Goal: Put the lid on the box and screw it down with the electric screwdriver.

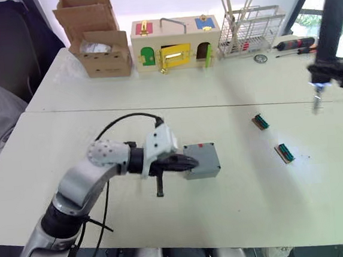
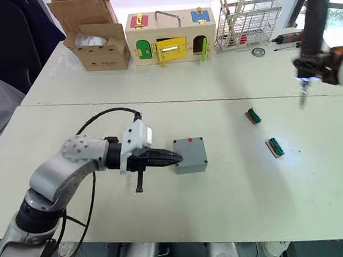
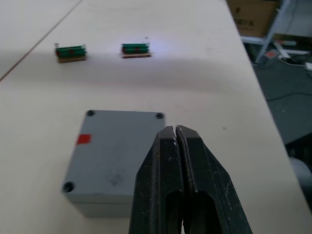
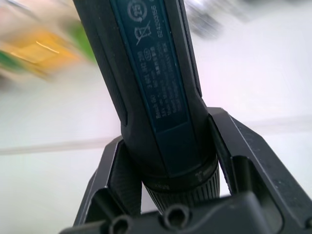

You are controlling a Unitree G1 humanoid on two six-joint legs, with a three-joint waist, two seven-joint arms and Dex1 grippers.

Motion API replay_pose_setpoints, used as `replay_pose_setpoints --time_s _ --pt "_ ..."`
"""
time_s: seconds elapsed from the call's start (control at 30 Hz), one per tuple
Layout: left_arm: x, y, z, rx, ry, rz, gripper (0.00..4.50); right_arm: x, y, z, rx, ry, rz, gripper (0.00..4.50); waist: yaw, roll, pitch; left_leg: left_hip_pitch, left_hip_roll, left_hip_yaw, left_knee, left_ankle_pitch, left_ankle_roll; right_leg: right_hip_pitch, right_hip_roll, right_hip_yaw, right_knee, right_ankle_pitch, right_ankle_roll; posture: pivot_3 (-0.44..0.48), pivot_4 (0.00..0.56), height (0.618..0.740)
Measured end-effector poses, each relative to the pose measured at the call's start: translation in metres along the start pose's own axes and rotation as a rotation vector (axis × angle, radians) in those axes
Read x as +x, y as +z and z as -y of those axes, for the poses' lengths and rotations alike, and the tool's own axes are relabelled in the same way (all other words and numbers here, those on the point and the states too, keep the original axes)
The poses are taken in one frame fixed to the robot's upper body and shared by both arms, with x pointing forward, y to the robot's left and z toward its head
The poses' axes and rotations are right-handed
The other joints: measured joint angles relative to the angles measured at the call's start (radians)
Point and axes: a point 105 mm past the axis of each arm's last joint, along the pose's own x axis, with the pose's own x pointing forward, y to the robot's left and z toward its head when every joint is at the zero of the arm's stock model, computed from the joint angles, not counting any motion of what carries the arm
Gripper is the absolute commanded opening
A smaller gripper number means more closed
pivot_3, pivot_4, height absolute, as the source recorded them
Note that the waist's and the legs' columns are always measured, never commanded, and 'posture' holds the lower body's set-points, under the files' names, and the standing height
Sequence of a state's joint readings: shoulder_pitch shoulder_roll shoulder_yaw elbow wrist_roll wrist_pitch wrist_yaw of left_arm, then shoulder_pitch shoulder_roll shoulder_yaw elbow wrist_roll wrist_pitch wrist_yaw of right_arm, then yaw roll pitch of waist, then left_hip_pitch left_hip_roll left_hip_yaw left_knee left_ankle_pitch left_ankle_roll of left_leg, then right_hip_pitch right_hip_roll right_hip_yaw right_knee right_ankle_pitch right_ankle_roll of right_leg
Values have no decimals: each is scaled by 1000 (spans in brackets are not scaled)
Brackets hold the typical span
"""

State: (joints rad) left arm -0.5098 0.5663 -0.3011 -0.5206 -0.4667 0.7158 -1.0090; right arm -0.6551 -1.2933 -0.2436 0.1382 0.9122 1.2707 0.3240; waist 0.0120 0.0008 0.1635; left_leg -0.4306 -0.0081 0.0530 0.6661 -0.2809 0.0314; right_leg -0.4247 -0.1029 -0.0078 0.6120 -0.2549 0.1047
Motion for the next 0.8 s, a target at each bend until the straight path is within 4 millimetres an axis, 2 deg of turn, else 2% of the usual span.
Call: replay_pose_setpoints --time_s 0.07,0.13,0.2,0.23,0.37,0.57,0.73,0.77,0.8 --pt "5 3 2 9 -9 15 0 6 -28 10 67 4 -129 1791 -2 0 0 0 0 1 1 0 0 0 1 0 1 0 0 0 150 731" --pt "12 7 7 17 -26 32 0 9 -68 19 156 13 -304 1791 -1 0 0 1 0 1 1 0 0 0 2 0 3 0 0 0 150 731" --pt "16 11 12 30 -43 50 0 9 -100 24 224 12 -434 1791 0 3 2 1 1 1 2 1 0 0 3 1 4 1 2 0 150 731" --pt "17 12 14 35 -48 52 0 9 -106 26 241 10 -460 1791 -2 6 2 1 1 2 2 1 0 0 4 2 4 2 3 0 150 731" --pt "21 9 25 27 -72 44 0 8 -112 35 287 4 -473 1791 -6 11 4 5 2 4 2 3 -2 0 7 4 6 3 6 0 150 731" --pt "18 1 24 11 -44 11 0 22 -143 40 286 -15 -584 1791 -5 10 4 5 4 2 4 6 -4 0 11 5 8 4 5 0 150 731" --pt "19 -1 24 13 -39 -1 0 29 -144 47 258 -21 -569 1791 -3 9 5 4 5 2 9 6 -3 2 12 5 9 4 7 0 150 731" --pt "19 -2 24 13 -36 -4 0 30 -145 48 257 -20 -565 2808 -3 8 5 4 6 2 13 5 -2 5 13 5 9 4 7 0 150 731" --pt "19 -2 23 14 -29 -6 0 32 -146 48 249 -19 -559 3030 -4 7 5 5 6 2 16 4 -1 6 13 5 8 4 7 0 150 731"
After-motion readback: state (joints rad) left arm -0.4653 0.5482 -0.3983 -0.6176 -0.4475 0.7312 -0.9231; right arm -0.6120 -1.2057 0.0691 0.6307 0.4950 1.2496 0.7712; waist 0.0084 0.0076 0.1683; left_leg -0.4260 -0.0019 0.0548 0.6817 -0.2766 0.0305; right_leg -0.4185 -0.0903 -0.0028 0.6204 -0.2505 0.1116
